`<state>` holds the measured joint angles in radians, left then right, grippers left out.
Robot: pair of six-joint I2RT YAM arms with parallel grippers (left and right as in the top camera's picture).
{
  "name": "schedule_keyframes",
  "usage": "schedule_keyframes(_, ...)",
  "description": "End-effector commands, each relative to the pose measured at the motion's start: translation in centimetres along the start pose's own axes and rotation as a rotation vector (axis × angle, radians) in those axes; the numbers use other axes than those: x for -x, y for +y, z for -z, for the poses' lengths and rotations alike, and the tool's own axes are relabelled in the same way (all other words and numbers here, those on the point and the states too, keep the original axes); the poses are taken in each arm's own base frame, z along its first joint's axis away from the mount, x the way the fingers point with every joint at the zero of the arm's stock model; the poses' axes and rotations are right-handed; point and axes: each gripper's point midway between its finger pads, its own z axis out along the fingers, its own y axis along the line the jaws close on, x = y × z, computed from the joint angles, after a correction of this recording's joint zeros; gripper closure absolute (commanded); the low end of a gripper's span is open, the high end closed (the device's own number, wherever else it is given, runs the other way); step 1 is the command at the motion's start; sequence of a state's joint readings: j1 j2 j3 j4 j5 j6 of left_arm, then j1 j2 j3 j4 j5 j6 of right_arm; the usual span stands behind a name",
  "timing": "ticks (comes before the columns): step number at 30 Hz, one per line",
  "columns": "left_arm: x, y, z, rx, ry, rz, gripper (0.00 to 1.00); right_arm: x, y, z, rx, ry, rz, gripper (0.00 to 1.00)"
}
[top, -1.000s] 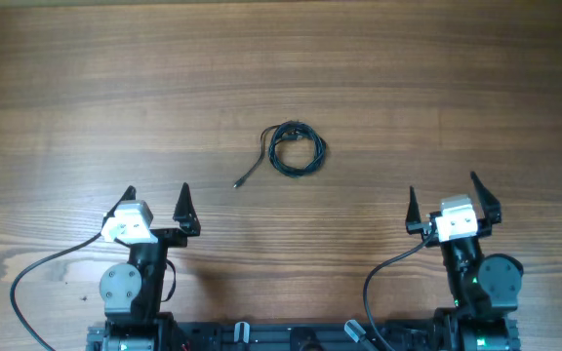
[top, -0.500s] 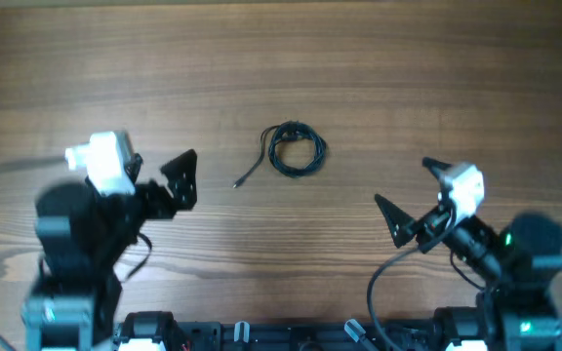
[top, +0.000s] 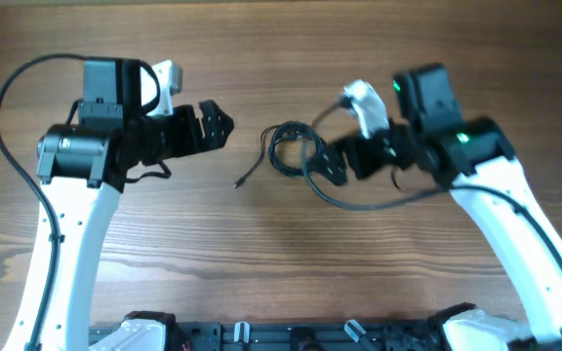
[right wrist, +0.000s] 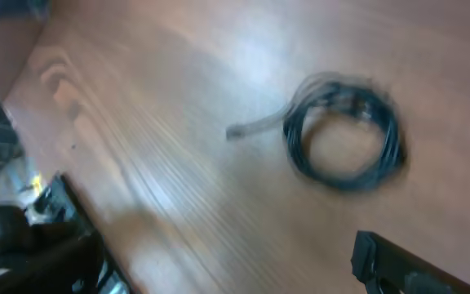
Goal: Untangle cables
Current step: 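Move both grippers forward toward the coiled black cable bundle, then grasp the black cable coil with both grippers from opposite sides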
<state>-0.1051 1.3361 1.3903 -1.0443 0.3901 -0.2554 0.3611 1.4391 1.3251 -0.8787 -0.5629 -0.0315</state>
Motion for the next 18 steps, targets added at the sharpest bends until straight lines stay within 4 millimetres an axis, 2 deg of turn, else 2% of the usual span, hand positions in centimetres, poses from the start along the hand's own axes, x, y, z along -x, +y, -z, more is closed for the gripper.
schedule_keyframes(1, 0.8, 0.7, 0.1, 0.058, -0.025, -0.021, 0.00, 3.0, -2.1, -2.5, -0.052, -0.045, -0.023, 0.01)
schedule_keyframes(2, 1.0, 1.3, 0.0, 0.089, -0.034, -0.017, 0.06, 2.7, -3.0, -3.7, -0.063, -0.024, -0.038, 0.02)
schedule_keyframes(4, 2.1, 3.2, -0.5, 0.189, -0.074, 0.044, 0.22, 1.3, -5.1, -7.0, -0.068, 0.056, -0.108, 0.09)
schedule_keyframes(5, 2.4, 3.5, -1.1, 0.195, -0.068, 0.046, 0.24, 0.6, -6.0, -8.5, -0.068, 0.091, -0.129, 0.10)
schedule_keyframes(7, 1.8, 3.6, -2.5, 0.194, -0.018, 0.054, 0.37, -0.5, -7.6, -11.0, -0.074, 0.133, -0.182, 0.12)
schedule_keyframes(9, 1.0, 3.4, -3.6, 0.195, 0.031, 0.051, 0.40, -0.6, -8.3, -12.0, -0.078, 0.136, -0.188, 0.15)
schedule_keyframes(12, 0.0, 2.3, -4.8, 0.186, 0.077, 0.017, 0.49, -1.1, -11.5, -12.7, -0.235, 0.131, -0.263, 0.20)
schedule_keyframes(14, -0.4, 1.6, -5.1, 0.178, 0.088, -0.004, 0.50, -2.0, -12.7, -13.3, -0.282, 0.159, -0.284, 0.20)
schedule_keyframes(18, -0.9, 1.2, -5.3, 0.183, 0.101, -0.026, 0.49, -3.4, -13.7, -14.7, -0.289, 0.202, -0.272, 0.20)
